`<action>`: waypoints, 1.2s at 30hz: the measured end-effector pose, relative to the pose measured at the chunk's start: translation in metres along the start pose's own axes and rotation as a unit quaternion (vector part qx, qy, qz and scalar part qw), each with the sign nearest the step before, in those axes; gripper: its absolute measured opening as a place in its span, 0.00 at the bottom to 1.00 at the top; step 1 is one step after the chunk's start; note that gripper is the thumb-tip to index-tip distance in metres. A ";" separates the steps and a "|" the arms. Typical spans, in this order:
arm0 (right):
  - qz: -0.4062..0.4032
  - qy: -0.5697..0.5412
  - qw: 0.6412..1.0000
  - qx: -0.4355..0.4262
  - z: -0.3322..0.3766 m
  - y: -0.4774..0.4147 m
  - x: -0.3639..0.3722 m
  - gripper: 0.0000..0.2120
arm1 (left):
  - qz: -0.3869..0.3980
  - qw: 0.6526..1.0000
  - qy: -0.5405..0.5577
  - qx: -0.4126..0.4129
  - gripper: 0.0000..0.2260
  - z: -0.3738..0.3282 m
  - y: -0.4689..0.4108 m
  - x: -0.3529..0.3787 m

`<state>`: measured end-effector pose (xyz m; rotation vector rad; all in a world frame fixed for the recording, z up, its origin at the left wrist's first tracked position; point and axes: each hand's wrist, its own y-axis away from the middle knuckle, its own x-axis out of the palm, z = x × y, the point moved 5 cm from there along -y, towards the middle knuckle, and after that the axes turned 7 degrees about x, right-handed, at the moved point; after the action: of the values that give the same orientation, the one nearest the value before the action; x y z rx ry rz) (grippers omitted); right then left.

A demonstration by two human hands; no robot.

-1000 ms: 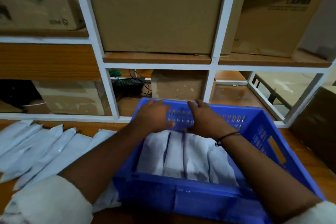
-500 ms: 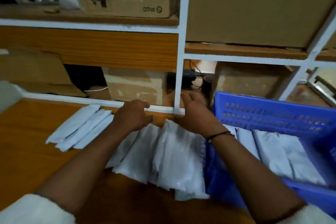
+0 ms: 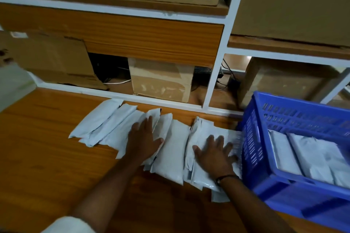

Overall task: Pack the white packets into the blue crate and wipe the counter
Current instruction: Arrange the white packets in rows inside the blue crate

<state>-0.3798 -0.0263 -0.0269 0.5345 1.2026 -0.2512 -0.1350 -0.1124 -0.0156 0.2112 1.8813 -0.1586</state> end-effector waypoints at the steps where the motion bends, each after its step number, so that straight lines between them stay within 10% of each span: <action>1: -0.013 0.010 1.000 -0.009 0.000 0.000 0.004 0.39 | -0.017 1.000 0.010 -0.008 0.43 0.005 0.000 0.002; 13: -0.095 0.053 0.993 -0.041 0.002 0.007 0.010 0.35 | -0.032 0.992 0.119 0.007 0.22 0.009 0.007 0.014; 21: -0.072 0.066 0.991 -0.097 0.015 0.000 0.010 0.33 | -0.016 0.981 0.178 -0.080 0.50 0.015 0.002 0.018; 36: -0.126 0.048 0.982 -0.136 0.042 0.003 -0.044 0.31 | -0.073 0.995 0.063 -0.025 0.31 -0.037 0.009 -0.040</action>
<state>-0.3599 -0.0499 0.0255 0.1571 1.3749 -0.2727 -0.1548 -0.0987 0.0339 0.0505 2.0238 -0.2020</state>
